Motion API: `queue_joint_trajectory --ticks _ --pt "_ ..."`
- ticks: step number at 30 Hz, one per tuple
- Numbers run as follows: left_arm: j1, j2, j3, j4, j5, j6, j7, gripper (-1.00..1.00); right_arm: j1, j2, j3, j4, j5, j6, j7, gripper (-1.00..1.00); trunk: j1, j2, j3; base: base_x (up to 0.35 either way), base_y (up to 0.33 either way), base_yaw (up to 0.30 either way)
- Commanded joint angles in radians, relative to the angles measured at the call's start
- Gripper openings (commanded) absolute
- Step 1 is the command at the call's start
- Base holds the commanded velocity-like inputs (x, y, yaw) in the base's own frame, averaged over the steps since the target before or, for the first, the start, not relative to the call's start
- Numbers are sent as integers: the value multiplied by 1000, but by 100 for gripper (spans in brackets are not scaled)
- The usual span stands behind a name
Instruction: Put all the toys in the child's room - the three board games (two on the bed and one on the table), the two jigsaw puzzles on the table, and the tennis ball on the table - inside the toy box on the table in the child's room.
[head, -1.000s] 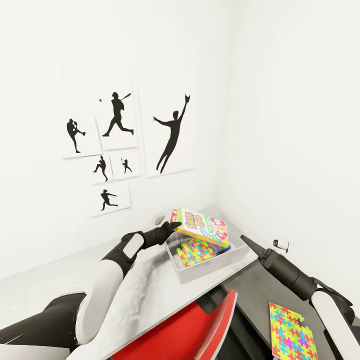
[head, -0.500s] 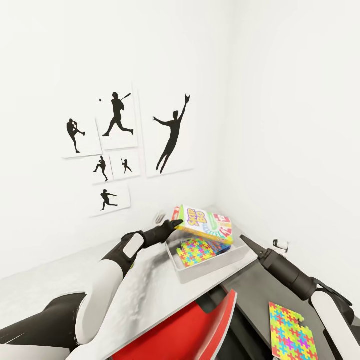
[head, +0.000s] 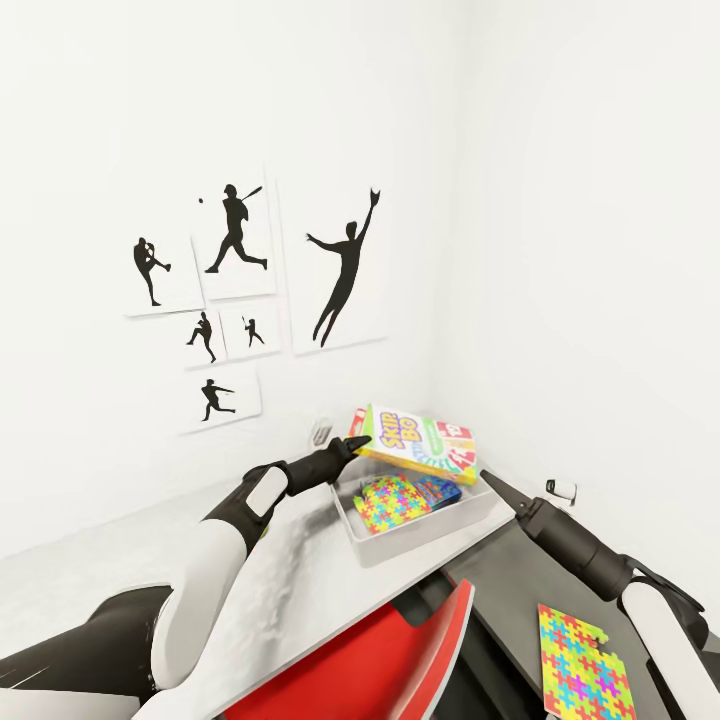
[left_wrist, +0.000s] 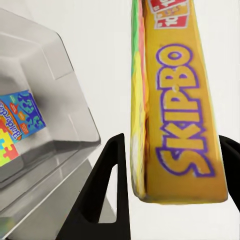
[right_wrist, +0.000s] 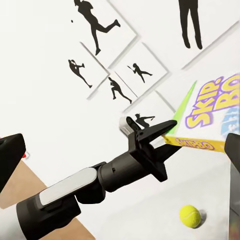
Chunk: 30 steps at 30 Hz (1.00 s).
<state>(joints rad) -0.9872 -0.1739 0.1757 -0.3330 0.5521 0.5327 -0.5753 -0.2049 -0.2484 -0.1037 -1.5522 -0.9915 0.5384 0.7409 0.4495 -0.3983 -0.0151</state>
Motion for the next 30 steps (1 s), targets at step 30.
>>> queue_joint_trajectory --ticks 30 --pt "-1 -1 7 0 5 29 -48 -100 -1 0 -1 0 -7 5 1 100 1 -2 -18 0 0 0"
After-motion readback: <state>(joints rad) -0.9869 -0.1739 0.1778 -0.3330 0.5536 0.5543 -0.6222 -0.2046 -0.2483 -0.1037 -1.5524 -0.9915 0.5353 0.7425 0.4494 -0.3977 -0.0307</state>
